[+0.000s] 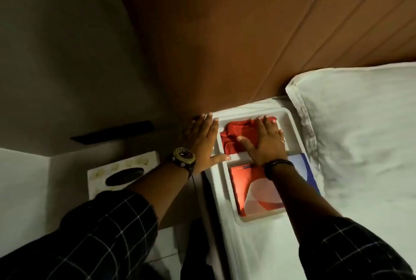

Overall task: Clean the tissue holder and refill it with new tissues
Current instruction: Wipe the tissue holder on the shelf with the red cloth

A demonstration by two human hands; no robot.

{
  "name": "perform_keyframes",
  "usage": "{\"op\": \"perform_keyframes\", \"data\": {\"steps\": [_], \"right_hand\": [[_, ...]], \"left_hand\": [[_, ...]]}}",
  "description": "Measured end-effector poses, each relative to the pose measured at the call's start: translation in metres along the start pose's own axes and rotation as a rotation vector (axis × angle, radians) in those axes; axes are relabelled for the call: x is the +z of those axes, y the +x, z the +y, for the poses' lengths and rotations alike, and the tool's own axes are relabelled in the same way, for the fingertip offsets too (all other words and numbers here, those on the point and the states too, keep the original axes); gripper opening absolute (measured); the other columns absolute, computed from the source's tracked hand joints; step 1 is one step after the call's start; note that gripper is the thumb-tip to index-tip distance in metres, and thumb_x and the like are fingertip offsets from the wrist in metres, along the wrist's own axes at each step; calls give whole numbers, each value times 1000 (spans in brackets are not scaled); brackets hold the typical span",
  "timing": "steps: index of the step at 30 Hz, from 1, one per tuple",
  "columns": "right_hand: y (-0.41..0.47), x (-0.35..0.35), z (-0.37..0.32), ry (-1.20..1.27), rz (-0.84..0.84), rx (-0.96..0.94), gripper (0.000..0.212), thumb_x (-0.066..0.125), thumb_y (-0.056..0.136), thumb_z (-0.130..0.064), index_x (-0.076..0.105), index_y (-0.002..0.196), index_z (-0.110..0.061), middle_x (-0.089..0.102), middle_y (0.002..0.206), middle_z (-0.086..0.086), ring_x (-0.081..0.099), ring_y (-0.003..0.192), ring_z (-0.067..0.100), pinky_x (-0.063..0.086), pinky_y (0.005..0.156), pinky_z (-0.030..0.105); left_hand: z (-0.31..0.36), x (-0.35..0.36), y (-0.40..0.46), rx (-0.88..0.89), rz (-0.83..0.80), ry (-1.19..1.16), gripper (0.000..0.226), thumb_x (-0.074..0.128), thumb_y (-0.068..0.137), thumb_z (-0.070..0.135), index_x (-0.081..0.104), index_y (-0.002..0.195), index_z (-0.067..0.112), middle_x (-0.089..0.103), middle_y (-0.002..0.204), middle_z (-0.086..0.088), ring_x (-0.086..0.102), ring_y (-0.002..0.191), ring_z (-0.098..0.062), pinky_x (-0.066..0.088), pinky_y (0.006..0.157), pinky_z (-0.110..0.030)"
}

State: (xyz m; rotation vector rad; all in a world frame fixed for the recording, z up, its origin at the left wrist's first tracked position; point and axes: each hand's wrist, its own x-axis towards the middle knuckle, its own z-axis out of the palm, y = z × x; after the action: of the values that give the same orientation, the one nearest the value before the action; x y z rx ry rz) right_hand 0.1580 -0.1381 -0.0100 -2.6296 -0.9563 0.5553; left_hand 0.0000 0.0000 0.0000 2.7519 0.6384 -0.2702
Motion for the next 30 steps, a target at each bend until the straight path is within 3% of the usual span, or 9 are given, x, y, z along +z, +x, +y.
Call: {"op": "perform_keyframes", "data": {"steps": [5,9,11,14,20,24,27,30], "right_hand": [[29,24,20,-237,-294,-97,107,48,72,-81,4,154,-28,-15,161,9,-7,148,37,4,118,54],[39,40,18,-308,-374,-63,104,58,77,-67,-4,152,-32,-31,156,12,-14,145,44,5,116,58],[40,45,7,-344,-375,-22,89,54,88,-53,-2,153,-28,-27,156,20,-11,144,48,9,116,59],[40,46,0,-338,-365,-5,60,31,102,-35,3,154,-23,-17,156,28,-8,143,52,13,116,60],[44,45,-1,-359,-410,-16,57,30,104,-31,2,153,-21,-16,156,30,-6,141,55,14,114,62],[42,33,7,-237,-396,-16,59,39,101,-30,12,154,-25,-9,159,23,-3,144,50,13,117,57],[34,16,15,2,-302,-65,61,50,95,-19,27,151,-21,11,161,17,18,145,41,23,117,50],[17,1,16,189,-119,-89,52,51,92,-5,42,143,-11,43,147,18,47,129,38,37,108,42]], "left_hand": [[-1,25,37,80,7,183,115,28,70,85,11,151,4,5,161,-15,-2,149,-30,0,121,-44],[-2,37,43,106,18,113,118,25,68,86,9,151,4,3,160,-16,-1,148,-31,4,121,-44],[-4,39,43,114,-9,147,118,24,68,88,-2,149,6,-5,159,-16,-8,148,-31,1,121,-44],[-7,40,42,111,-40,164,118,27,68,87,-11,148,8,-14,158,-15,-14,147,-30,-1,121,-44],[-9,40,45,129,-36,136,119,26,69,89,-4,149,7,-8,159,-15,-9,148,-30,3,120,-45],[-10,37,44,157,-26,112,120,28,68,89,2,150,5,-2,160,-15,-5,148,-31,7,120,-47],[-15,31,40,196,-9,118,120,30,69,89,5,149,4,1,159,-15,-2,148,-32,7,121,-45],[-33,25,21,197,-13,147,120,29,70,89,7,150,3,3,159,-16,1,148,-31,6,121,-43]]}}
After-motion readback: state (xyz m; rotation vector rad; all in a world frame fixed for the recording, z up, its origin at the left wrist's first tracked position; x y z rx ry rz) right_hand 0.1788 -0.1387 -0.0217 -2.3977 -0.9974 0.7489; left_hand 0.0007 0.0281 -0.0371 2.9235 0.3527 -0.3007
